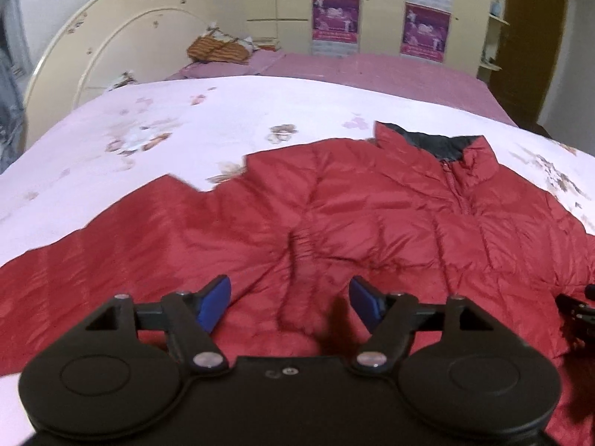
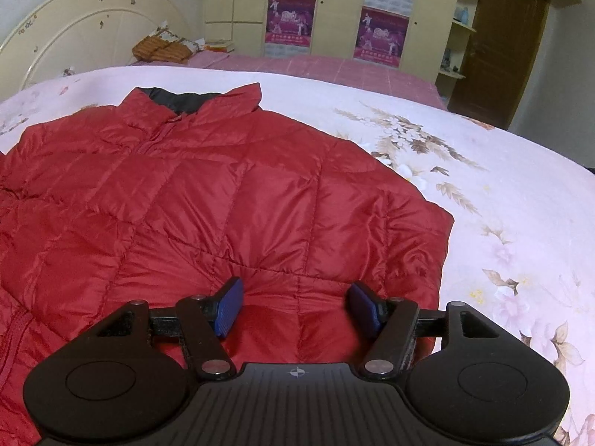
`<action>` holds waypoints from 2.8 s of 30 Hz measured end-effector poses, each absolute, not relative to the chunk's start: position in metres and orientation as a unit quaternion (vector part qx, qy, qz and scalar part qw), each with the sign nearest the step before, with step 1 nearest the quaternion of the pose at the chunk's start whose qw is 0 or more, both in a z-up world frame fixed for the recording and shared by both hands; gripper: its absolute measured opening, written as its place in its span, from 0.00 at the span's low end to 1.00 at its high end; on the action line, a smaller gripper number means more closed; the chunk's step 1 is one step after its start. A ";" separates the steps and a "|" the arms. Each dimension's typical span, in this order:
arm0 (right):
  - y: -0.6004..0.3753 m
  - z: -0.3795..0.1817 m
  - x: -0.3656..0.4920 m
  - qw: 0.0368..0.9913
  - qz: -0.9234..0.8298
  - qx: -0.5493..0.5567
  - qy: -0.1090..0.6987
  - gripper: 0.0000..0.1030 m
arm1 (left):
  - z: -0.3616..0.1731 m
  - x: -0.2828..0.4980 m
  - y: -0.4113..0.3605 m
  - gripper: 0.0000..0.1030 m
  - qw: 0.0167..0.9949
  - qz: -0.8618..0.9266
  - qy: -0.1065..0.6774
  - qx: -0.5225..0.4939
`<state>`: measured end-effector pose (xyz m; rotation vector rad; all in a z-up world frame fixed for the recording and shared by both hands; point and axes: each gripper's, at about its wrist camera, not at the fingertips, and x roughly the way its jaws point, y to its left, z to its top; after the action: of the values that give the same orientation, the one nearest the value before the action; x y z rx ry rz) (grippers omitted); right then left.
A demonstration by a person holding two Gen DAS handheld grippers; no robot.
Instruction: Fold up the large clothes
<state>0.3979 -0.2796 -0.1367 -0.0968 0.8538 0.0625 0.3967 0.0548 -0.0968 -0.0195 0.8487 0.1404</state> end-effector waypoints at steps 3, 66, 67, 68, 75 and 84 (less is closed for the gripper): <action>-0.280 -0.135 0.399 0.908 0.030 -0.046 0.416 0.62 | -0.091 0.382 0.069 0.71 0.907 0.086 0.412 -0.015; -0.090 -0.096 0.405 0.914 0.039 -0.006 0.404 0.93 | -0.032 0.365 0.238 0.07 0.947 -0.058 0.257 -0.183; -0.100 -0.093 0.401 0.915 0.032 -0.001 0.402 0.93 | -0.033 0.373 0.218 0.07 0.946 -0.083 0.261 -0.174; -0.108 -0.089 0.396 0.916 0.026 0.004 0.400 0.93 | -0.035 0.378 0.199 0.07 0.945 -0.104 0.265 -0.164; -0.171 -0.079 0.374 0.920 -0.009 0.036 0.391 0.93 | -0.075 0.409 0.067 0.07 0.914 -0.224 0.323 -0.100; -0.230 -0.075 0.365 0.917 0.004 0.100 0.387 0.93 | -0.129 0.414 -0.014 0.25 0.883 -0.250 0.397 -0.009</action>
<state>0.3653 -0.2300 -0.0749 0.2063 0.7952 0.0089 0.4140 -0.0141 -0.1290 -0.0188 0.8263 -0.5199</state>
